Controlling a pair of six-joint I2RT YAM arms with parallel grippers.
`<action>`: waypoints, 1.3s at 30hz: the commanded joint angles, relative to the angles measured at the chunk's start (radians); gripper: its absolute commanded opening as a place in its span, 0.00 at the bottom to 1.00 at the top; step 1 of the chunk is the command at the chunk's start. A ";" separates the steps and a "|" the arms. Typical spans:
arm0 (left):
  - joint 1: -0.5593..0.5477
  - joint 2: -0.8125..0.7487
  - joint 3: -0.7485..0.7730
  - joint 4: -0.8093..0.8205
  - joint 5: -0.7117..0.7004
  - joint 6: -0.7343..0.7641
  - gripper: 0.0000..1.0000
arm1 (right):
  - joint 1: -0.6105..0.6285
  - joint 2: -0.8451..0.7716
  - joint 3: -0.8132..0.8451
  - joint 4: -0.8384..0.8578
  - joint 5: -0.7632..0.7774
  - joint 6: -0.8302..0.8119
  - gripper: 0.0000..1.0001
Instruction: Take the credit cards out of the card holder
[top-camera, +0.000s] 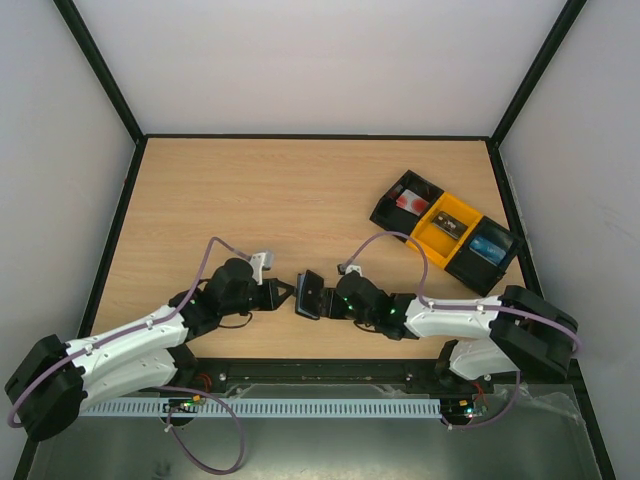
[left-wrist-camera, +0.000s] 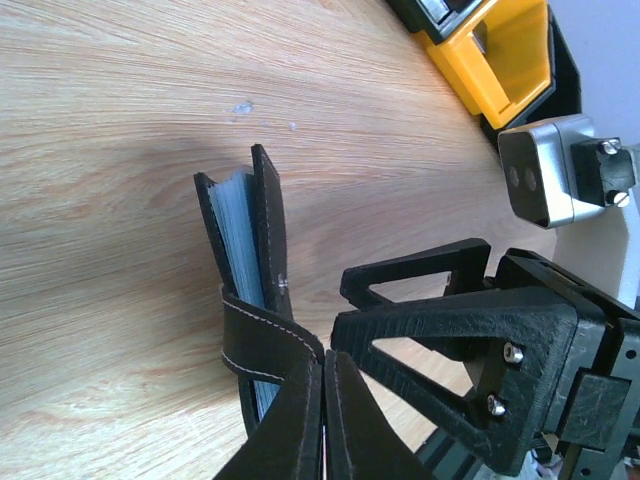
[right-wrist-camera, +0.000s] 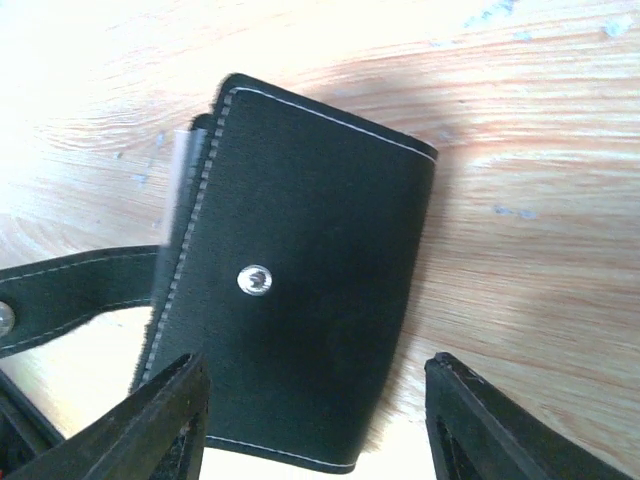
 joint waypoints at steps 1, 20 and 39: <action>0.001 -0.006 0.006 0.054 0.048 -0.020 0.03 | -0.002 -0.037 0.032 -0.019 -0.008 0.005 0.60; 0.001 -0.021 0.016 0.077 0.086 -0.042 0.03 | -0.001 -0.008 0.066 -0.050 0.047 -0.013 0.74; 0.002 -0.043 -0.005 0.028 0.040 -0.028 0.03 | -0.002 -0.099 0.054 -0.203 0.212 -0.045 0.48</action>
